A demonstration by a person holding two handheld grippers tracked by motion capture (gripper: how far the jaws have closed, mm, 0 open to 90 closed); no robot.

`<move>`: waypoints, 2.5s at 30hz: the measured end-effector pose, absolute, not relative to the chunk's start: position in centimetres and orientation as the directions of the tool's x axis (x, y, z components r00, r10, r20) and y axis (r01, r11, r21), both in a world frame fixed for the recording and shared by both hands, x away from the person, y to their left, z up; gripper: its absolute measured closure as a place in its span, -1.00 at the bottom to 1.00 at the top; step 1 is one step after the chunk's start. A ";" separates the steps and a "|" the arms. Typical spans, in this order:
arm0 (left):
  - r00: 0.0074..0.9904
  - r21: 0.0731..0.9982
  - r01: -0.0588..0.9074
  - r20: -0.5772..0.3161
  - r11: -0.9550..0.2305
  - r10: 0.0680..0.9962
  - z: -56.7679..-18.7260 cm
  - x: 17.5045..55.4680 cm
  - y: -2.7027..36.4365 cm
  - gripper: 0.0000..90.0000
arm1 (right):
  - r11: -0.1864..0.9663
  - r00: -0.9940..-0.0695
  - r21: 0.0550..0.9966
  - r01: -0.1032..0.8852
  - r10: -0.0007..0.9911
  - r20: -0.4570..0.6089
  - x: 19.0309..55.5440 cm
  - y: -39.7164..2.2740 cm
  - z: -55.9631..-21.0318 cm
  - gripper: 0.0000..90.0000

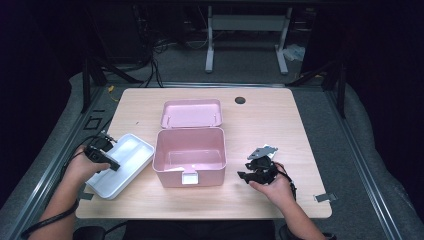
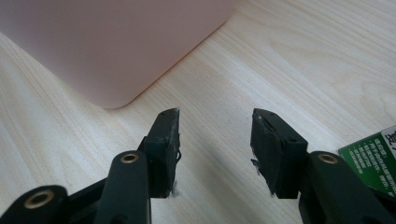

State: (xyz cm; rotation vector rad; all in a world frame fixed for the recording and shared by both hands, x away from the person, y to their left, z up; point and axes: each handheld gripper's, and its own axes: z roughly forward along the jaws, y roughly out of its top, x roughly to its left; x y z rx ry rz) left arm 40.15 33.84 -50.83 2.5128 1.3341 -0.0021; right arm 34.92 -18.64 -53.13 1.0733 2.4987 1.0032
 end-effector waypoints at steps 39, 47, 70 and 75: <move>0.551 0.472 0.777 -0.191 -0.415 0.813 -49.9 35.1 34.9 0.19 | 0.730 -0.748 0.338 0.594 0.656 -0.101 42.5 -20.8 -46.1 -0.09; 0.557 0.470 0.778 -0.207 -0.417 0.804 -50.0 35.1 34.7 0.12 | 0.720 -0.727 0.260 0.643 0.681 -0.089 44.3 -21.7 -46.3 -0.15; 0.553 0.474 0.781 -0.219 -0.408 0.804 -49.8 34.8 35.0 0.10 | 0.732 -0.734 0.119 0.671 0.678 -0.028 45.7 -21.9 -47.2 0.03; 0.551 0.474 0.782 -0.221 -0.406 0.804 -49.8 34.8 35.0 0.10 | 0.726 -0.728 0.121 0.677 0.685 -0.034 45.7 -21.9 -46.7 0.04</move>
